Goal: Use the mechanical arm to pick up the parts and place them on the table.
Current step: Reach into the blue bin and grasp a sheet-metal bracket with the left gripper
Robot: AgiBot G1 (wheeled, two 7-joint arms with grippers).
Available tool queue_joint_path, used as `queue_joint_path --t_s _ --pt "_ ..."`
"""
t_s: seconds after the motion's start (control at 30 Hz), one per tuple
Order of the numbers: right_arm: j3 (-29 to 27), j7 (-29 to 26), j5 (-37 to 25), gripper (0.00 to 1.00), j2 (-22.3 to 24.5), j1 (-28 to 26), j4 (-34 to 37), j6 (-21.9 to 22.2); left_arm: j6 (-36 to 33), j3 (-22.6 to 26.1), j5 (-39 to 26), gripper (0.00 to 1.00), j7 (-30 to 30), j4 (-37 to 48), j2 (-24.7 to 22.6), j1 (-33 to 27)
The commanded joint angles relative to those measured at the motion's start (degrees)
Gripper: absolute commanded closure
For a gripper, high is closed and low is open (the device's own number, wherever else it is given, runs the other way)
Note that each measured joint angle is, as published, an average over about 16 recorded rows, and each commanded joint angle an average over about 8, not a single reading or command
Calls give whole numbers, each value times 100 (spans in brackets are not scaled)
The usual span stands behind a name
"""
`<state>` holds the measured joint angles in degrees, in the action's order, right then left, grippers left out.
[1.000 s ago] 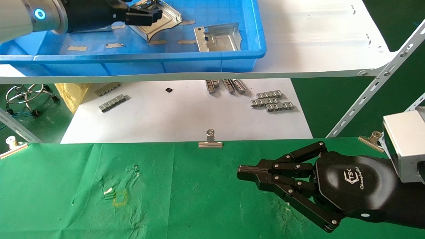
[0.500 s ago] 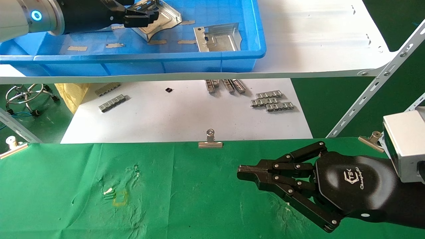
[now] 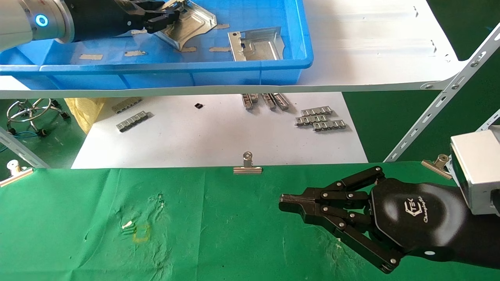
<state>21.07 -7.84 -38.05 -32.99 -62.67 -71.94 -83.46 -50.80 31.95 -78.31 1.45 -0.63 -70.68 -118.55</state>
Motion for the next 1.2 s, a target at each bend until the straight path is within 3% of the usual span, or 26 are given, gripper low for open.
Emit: queue_joint_path --t_s 0.03,0.23,0.53,0.93,1.07,1.13,1.2 --pt "0 0 0 100 0 0 0 0 23 -4 5 100 12 4 0 1" --pt "0 0 0 100 0 0 0 0 -285 -77 113 100 74 -62 110 -58" --pt "1 0 0 100 0 0 0 0 -1378 -179 274 100 247 -197 431 -161" --pt "1 0 1 100 0 0 0 0 -3606 -382 645 100 711 -475 1017 -248" --pt "1 1 1 100 0 0 0 0 -4064 -398 808 100 875 -761 1222 -146" --pt "1 1 1 90 0 0 0 0 -4111 -369 924 100 920 -1045 1347 -36" --pt "1 1 1 65 0 0 0 0 -4135 -306 1102 100 926 -1459 1514 135"
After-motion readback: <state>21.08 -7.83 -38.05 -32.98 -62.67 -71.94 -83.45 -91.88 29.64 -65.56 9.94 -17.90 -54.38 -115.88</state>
